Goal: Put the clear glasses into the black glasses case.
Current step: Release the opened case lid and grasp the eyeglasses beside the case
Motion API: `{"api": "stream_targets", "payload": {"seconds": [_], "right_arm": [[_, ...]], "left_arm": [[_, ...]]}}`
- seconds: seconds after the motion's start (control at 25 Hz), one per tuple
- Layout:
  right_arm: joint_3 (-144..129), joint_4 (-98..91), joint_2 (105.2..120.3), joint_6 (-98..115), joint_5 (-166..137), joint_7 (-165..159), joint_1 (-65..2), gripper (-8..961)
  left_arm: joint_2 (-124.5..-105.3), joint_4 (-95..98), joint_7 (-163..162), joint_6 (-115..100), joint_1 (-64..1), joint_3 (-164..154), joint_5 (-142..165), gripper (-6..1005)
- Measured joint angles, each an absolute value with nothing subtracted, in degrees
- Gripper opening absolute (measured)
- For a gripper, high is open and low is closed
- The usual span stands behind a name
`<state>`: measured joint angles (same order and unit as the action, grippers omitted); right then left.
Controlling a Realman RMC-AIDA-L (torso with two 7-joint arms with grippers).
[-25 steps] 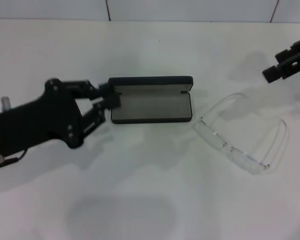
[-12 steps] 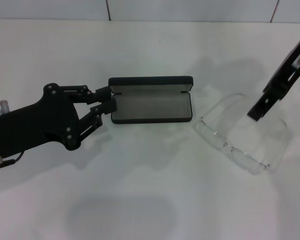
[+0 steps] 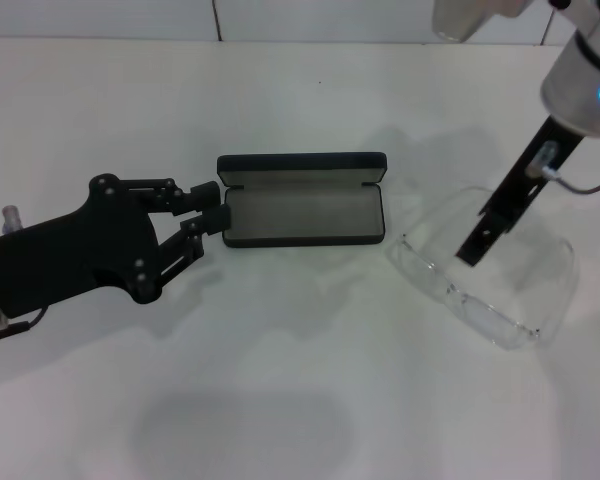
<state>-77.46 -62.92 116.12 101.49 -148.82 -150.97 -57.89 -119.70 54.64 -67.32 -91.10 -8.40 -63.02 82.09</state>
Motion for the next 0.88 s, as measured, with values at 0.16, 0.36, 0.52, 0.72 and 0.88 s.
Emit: {"api": "stream_targets", "payload": {"seconds": [0.16,0.36,0.52,0.72,0.88], "right_arm": [[-77.96,-59.95,116.14,99.33,-145.08,-152.66,-57.7,750],[-83.27,-57.57,116.18,95.73,-143.82,-154.71,-57.59,740],[-85.05,-55.99,116.2,93.56,-143.55,-155.38,-57.39,737],[-85.46,-54.64,116.19,91.41,-142.74,-155.47,-56.66,737],[-86.58,-53.59,116.19,90.22,-141.58,-155.47,-56.34,738]], "left_arm": [[-119.69,53.18,-67.2,-91.03,-9.26,-63.01,82.09,191],[-119.64,52.96,-67.18,-91.01,-9.56,-63.01,82.1,191],[-119.64,52.34,-67.11,-91.01,-9.95,-63.01,82.1,190],[-119.7,52.28,-67.08,-91.01,-10.02,-63.02,82.1,191],[-119.71,52.28,-67.03,-91.02,-10.02,-63.01,82.09,191]]}}
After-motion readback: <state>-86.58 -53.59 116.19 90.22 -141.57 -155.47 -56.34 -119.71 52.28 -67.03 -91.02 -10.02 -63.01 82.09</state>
